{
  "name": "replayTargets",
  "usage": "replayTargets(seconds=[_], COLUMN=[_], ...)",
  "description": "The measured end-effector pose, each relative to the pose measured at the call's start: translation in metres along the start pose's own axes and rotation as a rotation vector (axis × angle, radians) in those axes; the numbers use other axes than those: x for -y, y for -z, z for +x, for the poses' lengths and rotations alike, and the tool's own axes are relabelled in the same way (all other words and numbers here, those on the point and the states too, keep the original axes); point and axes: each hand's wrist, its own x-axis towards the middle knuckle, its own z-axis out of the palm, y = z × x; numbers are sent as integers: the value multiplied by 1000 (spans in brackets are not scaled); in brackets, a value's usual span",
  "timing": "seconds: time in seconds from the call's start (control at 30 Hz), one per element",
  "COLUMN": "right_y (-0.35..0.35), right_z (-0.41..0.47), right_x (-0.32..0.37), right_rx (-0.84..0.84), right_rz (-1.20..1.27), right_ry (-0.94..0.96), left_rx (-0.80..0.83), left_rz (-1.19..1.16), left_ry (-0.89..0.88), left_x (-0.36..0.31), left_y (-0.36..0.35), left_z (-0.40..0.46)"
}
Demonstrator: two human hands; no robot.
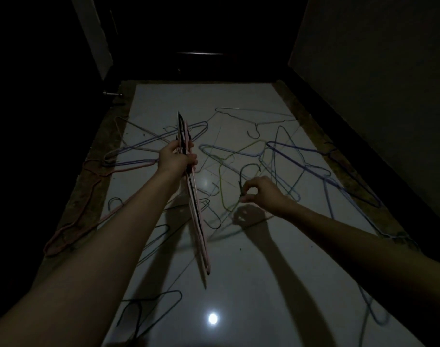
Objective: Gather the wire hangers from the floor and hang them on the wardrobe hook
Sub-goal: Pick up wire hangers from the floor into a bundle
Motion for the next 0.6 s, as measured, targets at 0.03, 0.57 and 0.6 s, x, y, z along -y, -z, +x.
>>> replayTargets(seconds=[0.03,0.57,0.6], right_y=[3,31,32], right_z=[-1,-5,-5], right_x=[6,46,48], right_rx=[4,-236,-240], right_rz=[56,787,800], right_ry=[-13,-213,-207], left_rx=[2,135,153], left_rz=[-3,-30,-37], left_ry=[-1,95,124], left_x=[-3,-9,-8], left_y=[0,-19,-21], left_z=[-1,-18,-17])
